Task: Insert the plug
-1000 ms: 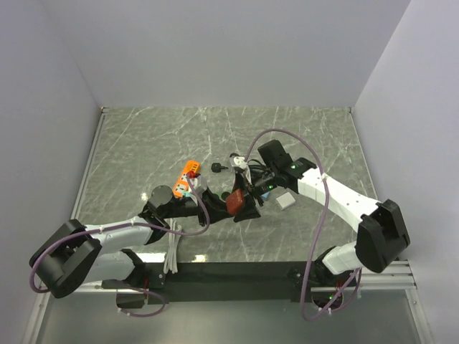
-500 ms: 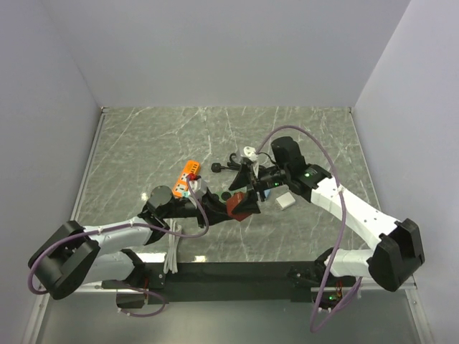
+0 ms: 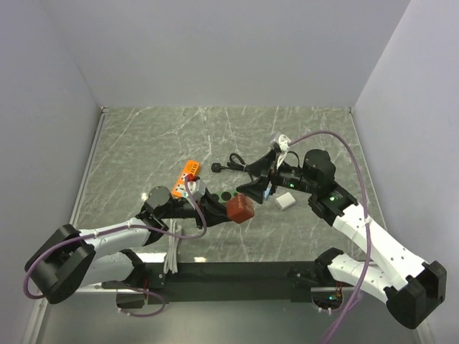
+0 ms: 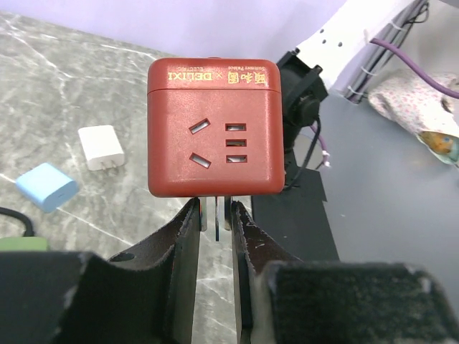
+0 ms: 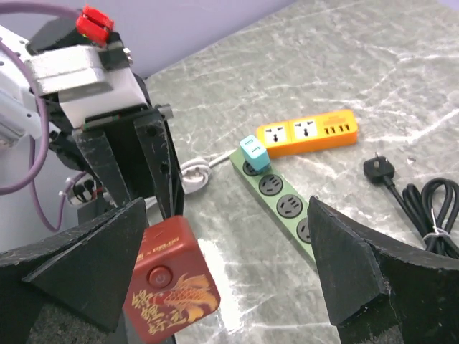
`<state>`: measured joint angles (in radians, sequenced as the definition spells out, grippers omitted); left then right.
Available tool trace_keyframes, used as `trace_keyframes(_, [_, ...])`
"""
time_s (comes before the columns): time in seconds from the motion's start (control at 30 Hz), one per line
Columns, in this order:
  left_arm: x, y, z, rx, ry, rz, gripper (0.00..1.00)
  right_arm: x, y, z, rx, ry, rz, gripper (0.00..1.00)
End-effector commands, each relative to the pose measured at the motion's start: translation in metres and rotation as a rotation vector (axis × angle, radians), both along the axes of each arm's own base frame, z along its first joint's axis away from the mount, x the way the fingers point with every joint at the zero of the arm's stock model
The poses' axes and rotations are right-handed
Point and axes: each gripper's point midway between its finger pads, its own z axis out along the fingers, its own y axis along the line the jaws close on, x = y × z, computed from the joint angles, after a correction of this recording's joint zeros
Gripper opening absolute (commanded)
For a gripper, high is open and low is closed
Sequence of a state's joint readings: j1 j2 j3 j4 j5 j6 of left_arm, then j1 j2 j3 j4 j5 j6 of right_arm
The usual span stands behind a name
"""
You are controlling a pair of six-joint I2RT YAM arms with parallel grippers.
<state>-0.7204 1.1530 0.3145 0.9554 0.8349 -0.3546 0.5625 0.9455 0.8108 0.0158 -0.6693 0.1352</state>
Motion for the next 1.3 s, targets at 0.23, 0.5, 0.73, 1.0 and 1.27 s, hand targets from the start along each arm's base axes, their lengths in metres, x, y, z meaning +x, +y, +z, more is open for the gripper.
trace_keyframes(0.23, [-0.015, -0.002, 0.028, -0.038, -0.078, -0.11, 0.01, -0.062, 0.007, -0.01, 0.013, -0.127, 0.392, 1.0])
trace_keyframes(0.5, [-0.022, 0.0, 0.031, -0.04, -0.088, -0.139, 0.01, -0.072, 0.004, -0.033, -0.05, -0.053, 0.472, 1.0])
trace_keyframes(0.73, [-0.022, 0.0, 0.031, -0.044, -0.093, -0.14, 0.01, -0.082, 0.003, -0.028, -0.031, -0.061, 0.483, 0.94])
trace_keyframes(1.0, [-0.024, 0.002, 0.035, -0.07, -0.107, -0.139, 0.01, -0.085, 0.017, -0.039, -0.054, 0.002, 0.524, 0.7])
trace_keyframes(1.27, [-0.013, -0.001, 0.032, -0.056, -0.08, -0.086, 0.14, -0.075, 0.018, -0.027, -0.041, -0.001, 0.427, 0.0])
